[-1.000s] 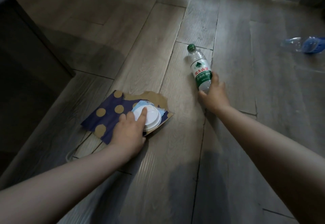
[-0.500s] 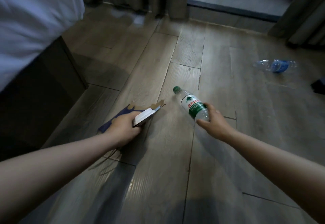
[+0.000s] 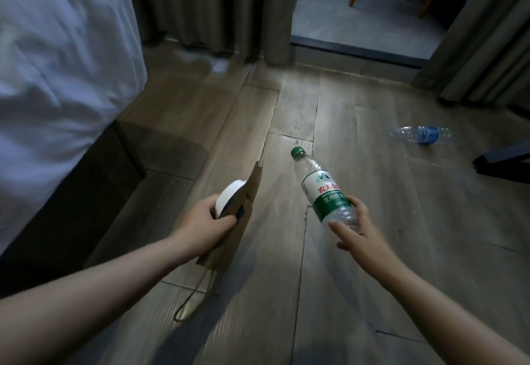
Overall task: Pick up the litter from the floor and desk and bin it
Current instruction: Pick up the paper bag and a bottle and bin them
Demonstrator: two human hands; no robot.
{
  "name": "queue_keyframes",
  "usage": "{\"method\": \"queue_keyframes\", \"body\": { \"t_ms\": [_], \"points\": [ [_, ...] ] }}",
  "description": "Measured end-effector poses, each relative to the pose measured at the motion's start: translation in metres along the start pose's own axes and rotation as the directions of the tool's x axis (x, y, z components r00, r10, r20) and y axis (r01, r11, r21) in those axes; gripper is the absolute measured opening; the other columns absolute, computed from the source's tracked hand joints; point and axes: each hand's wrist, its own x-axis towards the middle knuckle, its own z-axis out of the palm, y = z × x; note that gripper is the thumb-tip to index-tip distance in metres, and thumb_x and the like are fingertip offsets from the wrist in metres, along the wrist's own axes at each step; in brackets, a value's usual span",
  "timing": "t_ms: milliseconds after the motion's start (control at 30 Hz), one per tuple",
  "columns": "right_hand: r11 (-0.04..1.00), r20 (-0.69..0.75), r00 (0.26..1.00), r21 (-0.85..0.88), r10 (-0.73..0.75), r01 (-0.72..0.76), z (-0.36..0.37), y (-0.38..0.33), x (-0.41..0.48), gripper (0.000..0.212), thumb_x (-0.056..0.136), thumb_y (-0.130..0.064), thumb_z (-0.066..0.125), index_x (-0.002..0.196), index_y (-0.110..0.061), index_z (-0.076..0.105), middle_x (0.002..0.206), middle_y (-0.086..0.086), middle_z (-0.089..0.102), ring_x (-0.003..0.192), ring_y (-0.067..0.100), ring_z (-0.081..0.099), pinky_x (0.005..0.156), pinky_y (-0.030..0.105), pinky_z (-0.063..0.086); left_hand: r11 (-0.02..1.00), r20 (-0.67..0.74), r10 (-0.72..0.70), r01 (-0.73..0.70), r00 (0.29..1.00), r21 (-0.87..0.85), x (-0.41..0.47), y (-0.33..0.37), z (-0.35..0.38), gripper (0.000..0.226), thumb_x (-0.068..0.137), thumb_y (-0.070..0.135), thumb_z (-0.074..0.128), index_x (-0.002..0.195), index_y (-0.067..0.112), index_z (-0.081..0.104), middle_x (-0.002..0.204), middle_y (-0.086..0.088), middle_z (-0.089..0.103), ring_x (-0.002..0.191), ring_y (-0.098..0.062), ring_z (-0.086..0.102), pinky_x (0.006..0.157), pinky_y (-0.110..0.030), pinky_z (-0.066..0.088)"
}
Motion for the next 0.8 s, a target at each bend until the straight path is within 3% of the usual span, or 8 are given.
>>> {"method": "queue_keyframes", "body": {
  "t_ms": [100,233,300,400,500,667,800],
  "points": [
    [0.99,0.015,1.0,-0.143,0.013,-0.01,-0.023,-0.026,0.009,0.067,0.092,-0.026,0.061,0.148,-0.029,0.024,0.131,0.005,0.048,0.098,0.012,0.059,0.074,0.022,0.049,0.999,-0.015,-0.021,0.02,1.0,-0.049,0.007,0.021,-0.013,0.015,0.081,0.013,0.066,0.092,0.024,0.065,0.083,-0.003,0.069,0.079,-0.017,0.065,0.067,-0.033,0.053],
    [0.993,-0.003,0.999,-0.11,0.05,-0.05,-0.056,-0.099,0.008,0.067,0.091,-0.025,0.062,0.147,-0.029,0.026,0.131,0.006,0.048,0.103,0.018,0.059,0.091,0.043,0.053,0.991,-0.03,-0.038,0.034,0.999,-0.129,0.005,0.082,-0.052,0.016,0.082,0.014,0.067,0.093,0.024,0.064,0.085,-0.002,0.069,0.081,-0.018,0.066,0.065,-0.03,0.053],
    [0.996,-0.028,0.996,-0.036,0.079,-0.08,-0.072,-0.145,-0.004,0.066,0.091,-0.023,0.062,0.146,-0.029,0.027,0.126,0.004,0.051,0.102,0.016,0.059,0.093,0.046,0.052,0.987,-0.039,-0.052,0.046,0.998,-0.156,-0.005,0.126,-0.079,0.013,0.082,0.015,0.067,0.089,0.026,0.064,0.084,-0.001,0.069,0.078,-0.015,0.066,0.062,-0.028,0.053],
    [0.99,-0.044,0.994,0.101,0.103,-0.099,-0.101,-0.222,-0.027,0.065,0.091,-0.022,0.062,0.146,-0.03,0.027,0.108,-0.011,0.054,0.098,0.013,0.06,0.089,0.046,0.054,0.982,-0.012,-0.055,0.052,0.998,-0.18,-0.025,0.205,-0.123,0.013,0.081,0.017,0.068,0.088,0.027,0.064,0.083,0.0,0.07,0.077,-0.013,0.067,0.061,-0.025,0.052],
    [0.975,-0.084,0.989,0.2,0.119,-0.101,-0.143,-0.303,-0.045,0.063,0.091,-0.021,0.062,0.144,-0.031,0.029,0.103,-0.011,0.054,0.093,0.013,0.06,0.083,0.041,0.057,0.98,-0.003,-0.046,0.045,0.999,-0.193,-0.048,0.29,-0.166,0.013,0.081,0.019,0.068,0.09,0.027,0.063,0.086,-0.001,0.07,0.081,-0.015,0.067,0.067,-0.029,0.056],
    [0.952,-0.188,0.975,0.301,0.117,-0.056,-0.234,-0.42,-0.093,0.063,0.089,-0.021,0.063,0.141,-0.033,0.031,0.108,-0.01,0.057,0.097,0.014,0.062,0.071,0.03,0.054,0.965,0.033,-0.012,0.02,0.999,-0.262,-0.094,0.44,-0.216,0.011,0.084,0.015,0.065,0.089,0.024,0.063,0.086,-0.007,0.07,0.082,-0.021,0.068,0.073,-0.037,0.058],
    [0.955,-0.279,0.955,0.298,0.099,-0.012,-0.316,-0.505,-0.15,0.064,0.089,-0.019,0.064,0.142,-0.032,0.031,0.118,0.001,0.057,0.099,0.016,0.063,0.074,0.033,0.055,0.939,0.048,0.045,-0.026,0.998,-0.344,-0.137,0.568,-0.246,0.01,0.085,0.011,0.064,0.088,0.021,0.063,0.09,-0.01,0.069,0.086,-0.024,0.065,0.069,-0.035,0.055]
  ]
}}
